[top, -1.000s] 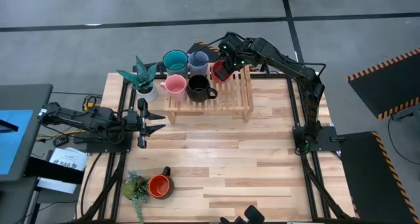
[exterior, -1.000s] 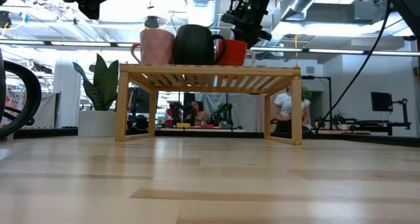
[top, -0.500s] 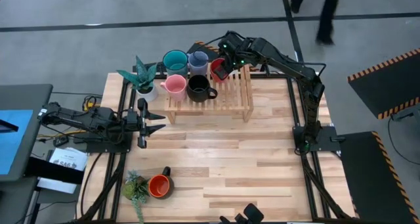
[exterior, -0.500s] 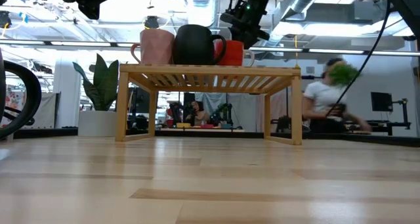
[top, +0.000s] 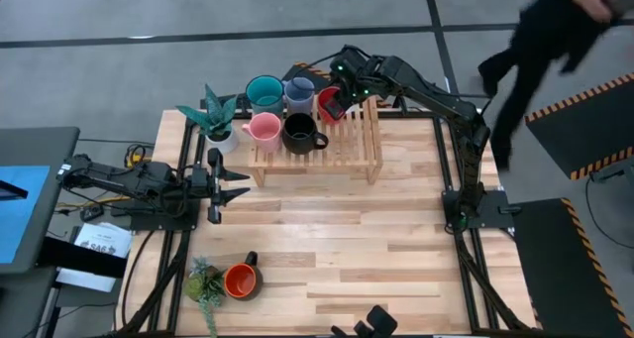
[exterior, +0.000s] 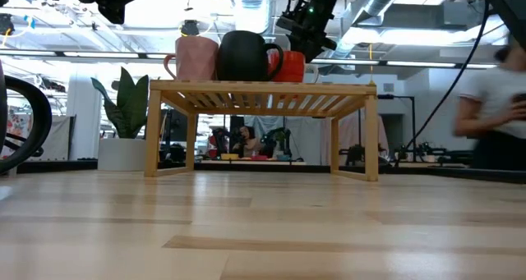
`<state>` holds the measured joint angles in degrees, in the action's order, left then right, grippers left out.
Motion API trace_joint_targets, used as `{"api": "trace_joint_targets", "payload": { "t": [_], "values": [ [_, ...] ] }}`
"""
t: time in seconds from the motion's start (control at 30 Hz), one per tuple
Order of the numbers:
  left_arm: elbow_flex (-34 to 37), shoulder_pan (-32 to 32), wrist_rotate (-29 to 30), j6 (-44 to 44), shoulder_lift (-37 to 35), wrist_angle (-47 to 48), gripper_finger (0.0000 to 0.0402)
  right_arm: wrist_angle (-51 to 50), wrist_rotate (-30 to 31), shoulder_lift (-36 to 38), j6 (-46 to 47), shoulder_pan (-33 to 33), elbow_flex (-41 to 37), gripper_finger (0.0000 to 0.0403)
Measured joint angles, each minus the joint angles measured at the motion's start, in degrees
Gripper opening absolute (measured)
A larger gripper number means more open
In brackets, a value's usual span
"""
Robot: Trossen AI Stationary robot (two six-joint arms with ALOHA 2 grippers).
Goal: Place coffee mugs
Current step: Put the red mug on the shelf, then put the orange mug on the shelf
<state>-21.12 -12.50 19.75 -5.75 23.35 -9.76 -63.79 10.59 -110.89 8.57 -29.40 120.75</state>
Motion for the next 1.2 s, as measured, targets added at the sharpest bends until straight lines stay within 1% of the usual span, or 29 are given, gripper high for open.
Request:
{"api": "trace_joint_targets", "payload": {
  "t": [0.6,0.8,1.2],
  "values": [
    [0.0,0.0,0.1,0.0,0.0,0.0,0.0126,-0.5,0.0,0.1,-0.1,0.4,0.0,0.0159],
    [0.0,0.0,0.2,-1.7,0.0,0.0,0.0126,-0.6,-0.1,0.8,0.1,0.4,0.0,0.0159],
    [0.0,0.0,0.4,-2.1,0.0,-0.1,0.0126,-0.5,-0.3,3.6,0.6,1.3,0.0,0.0159]
  ]
}}
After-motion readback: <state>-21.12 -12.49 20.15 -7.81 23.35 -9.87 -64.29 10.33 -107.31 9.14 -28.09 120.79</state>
